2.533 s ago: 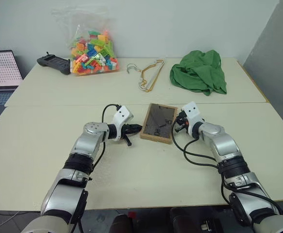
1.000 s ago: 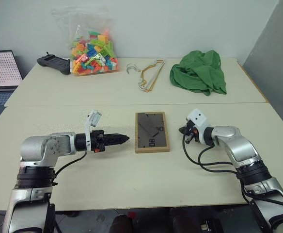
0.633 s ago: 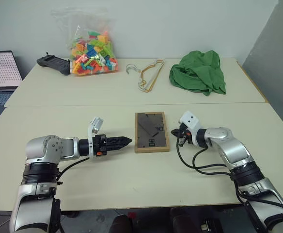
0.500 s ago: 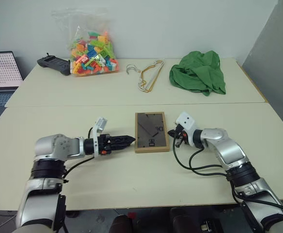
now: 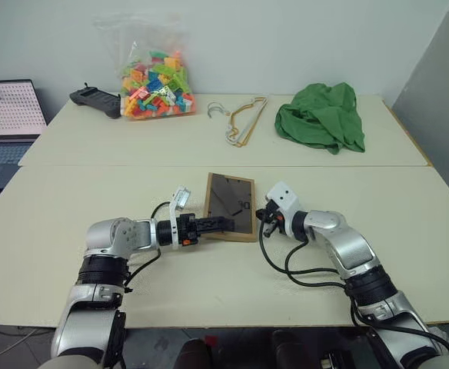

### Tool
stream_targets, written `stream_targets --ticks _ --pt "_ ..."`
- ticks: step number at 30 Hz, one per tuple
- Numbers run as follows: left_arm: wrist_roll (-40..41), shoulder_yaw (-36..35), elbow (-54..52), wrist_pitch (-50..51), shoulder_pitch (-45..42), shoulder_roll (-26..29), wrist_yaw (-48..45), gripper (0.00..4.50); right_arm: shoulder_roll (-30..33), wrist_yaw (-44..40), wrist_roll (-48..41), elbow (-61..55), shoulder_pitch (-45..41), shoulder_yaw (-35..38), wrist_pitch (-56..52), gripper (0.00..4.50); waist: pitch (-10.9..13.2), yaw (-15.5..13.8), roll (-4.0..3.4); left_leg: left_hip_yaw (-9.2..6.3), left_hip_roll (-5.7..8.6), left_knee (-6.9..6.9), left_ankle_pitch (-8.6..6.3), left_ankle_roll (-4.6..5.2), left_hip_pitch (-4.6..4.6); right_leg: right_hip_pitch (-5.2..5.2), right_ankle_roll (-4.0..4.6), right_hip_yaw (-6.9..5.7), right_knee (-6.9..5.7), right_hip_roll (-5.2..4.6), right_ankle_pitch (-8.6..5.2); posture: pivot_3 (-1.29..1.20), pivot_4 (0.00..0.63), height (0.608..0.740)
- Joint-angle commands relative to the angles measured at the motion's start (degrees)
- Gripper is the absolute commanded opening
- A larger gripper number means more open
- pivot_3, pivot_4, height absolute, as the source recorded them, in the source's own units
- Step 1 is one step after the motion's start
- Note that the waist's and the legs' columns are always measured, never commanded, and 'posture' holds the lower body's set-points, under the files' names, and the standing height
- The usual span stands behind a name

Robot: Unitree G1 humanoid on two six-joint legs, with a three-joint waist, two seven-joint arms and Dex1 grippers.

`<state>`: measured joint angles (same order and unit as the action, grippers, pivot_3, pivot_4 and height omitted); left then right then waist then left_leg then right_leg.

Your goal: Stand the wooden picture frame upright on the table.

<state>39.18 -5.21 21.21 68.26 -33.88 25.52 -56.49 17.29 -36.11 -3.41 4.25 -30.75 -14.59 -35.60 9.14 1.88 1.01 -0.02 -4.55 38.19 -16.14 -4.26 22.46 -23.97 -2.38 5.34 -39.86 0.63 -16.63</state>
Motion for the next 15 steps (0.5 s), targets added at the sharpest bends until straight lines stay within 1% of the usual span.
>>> stream_targets --ticks 1,3,4,8,9,11,12,15 --pt "0.52 -2.16 -1.47 0.68 0.82 0.48 2.61 3.83 1.96 0.24 0.17 -2.40 0.73 1.67 0.63 0.00 0.00 0.06 0.00 0.00 0.00 0.00 0.00 0.00 -0.01 0.00 0.00 0.01 0.00 0.02 0.00 0.00 0.150 0.740" --pt "1.30 -2.87 -2.50 1.25 0.39 1.26 2.57 3.41 2.86 0.57 0.28 -1.91 0.46 2.55 1.67 0.00 0.01 0.14 0.01 -0.01 -0.01 -0.01 0.00 0.01 0.01 -0.02 0.00 0.02 0.00 0.04 0.00 0.00 0.150 0.740" --pt "1.66 -3.34 -2.88 1.46 0.11 1.53 2.76 3.11 3.42 0.54 0.22 -1.67 0.12 3.07 2.27 0.00 0.01 0.15 0.01 -0.01 -0.01 -0.02 0.00 0.01 0.02 -0.04 0.00 0.02 0.01 0.04 0.00 0.00 0.150 0.740" --pt "3.03 -5.56 -3.88 1.84 -1.64 2.45 3.35 2.20 5.26 1.03 -0.45 0.49 -3.12 6.47 4.68 0.00 0.02 0.24 0.02 0.00 -0.02 -0.03 0.00 0.00 0.09 -0.11 0.00 0.02 0.03 0.04 0.00 0.00 0.150 0.740" --pt "3.53 -6.19 -4.34 1.86 -2.13 2.38 3.79 1.93 5.56 0.98 -0.96 0.93 -4.26 7.57 5.23 0.00 0.03 0.27 0.02 0.00 -0.02 -0.04 0.00 0.00 0.09 -0.11 0.00 0.02 0.03 0.04 0.00 0.00 0.150 0.740" --pt "4.78 -8.05 -4.96 2.28 -3.22 1.75 4.88 1.58 5.48 0.66 -2.52 1.46 -6.51 9.74 6.27 0.00 0.05 0.40 0.02 0.00 -0.02 -0.04 0.00 0.00 0.10 -0.13 0.00 0.02 0.02 0.04 0.00 0.00 0.150 0.740" --pt "5.46 -9.00 -5.44 2.59 -3.86 1.32 5.60 1.33 5.14 0.34 -3.77 1.45 -7.90 11.03 6.26 0.00 0.07 0.46 0.02 0.00 -0.03 -0.05 0.00 0.00 0.11 -0.13 0.00 0.02 0.03 0.05 0.00 0.00 0.150 0.740" --pt "7.47 -11.63 -7.13 2.92 -6.10 0.12 7.90 1.28 3.97 -1.38 -7.40 1.59 -12.86 13.42 5.96 0.00 0.08 0.51 0.02 -0.02 -0.04 -0.05 0.01 -0.02 0.15 -0.16 0.00 0.00 0.03 0.05 0.00 0.00 0.150 0.740"
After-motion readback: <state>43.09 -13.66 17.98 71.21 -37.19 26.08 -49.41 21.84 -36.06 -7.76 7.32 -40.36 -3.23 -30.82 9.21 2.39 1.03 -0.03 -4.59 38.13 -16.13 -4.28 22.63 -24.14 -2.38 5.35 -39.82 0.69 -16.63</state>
